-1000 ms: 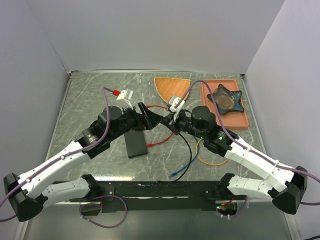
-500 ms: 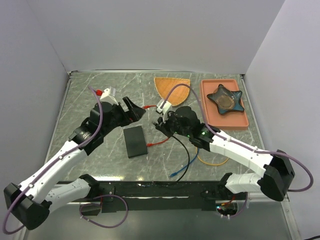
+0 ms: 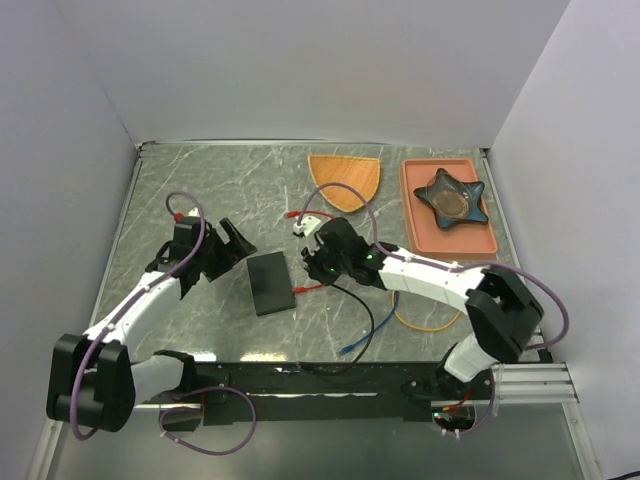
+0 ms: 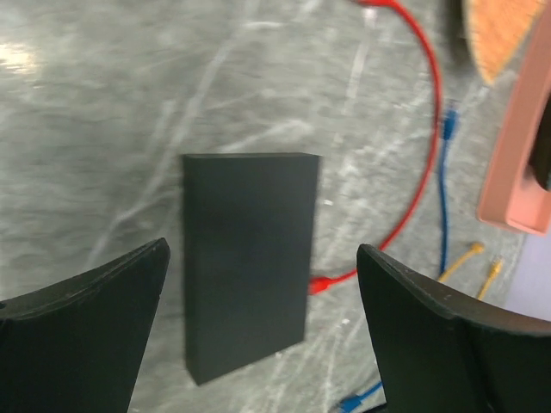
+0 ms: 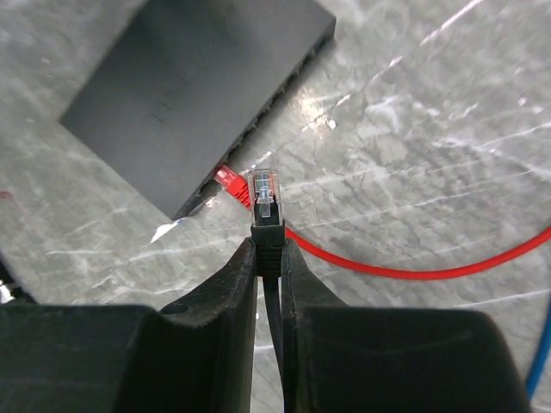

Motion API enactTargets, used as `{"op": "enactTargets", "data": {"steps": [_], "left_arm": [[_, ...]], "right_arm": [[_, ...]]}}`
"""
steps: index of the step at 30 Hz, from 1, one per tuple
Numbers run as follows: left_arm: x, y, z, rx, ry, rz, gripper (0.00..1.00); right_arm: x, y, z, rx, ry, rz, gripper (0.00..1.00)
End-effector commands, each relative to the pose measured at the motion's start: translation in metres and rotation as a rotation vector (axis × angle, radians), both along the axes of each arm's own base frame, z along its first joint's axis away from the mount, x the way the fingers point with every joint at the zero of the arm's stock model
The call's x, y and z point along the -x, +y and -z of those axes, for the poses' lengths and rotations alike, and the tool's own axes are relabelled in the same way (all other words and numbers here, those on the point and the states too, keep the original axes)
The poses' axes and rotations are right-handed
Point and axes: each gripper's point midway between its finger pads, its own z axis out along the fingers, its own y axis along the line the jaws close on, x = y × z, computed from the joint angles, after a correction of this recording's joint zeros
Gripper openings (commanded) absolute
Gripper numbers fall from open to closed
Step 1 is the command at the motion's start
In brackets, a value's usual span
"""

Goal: Insert the plug into the switch port

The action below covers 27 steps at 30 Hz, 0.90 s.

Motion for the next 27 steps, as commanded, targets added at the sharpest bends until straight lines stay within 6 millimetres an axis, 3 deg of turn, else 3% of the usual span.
{"op": "enactTargets", "data": {"steps": [1,9,16,27], "left_arm": [[-0.006,0.006,0.014,0.029,-0.004,0.017,0.96],[-0.007,0.008,0.06,0.029,0.097,0.008,0.96],[-0.006,0.01,0.076,0.014,0.121,0.002,0.96],[-0.011,-0.003,0.079,0.052,0.105,0.06,0.96]], "right_arm": [[-0.009,0.006,0.005,0.024,0.053,0.061,0.0],[-0.013,0.008,0.028,0.092,0.118,0.093,0.0],[-0.003,0.011,0.046,0.123,0.2,0.066,0.0],[0.0,0.017,0.064,0.199,0.252,0.06,0.0]]}}
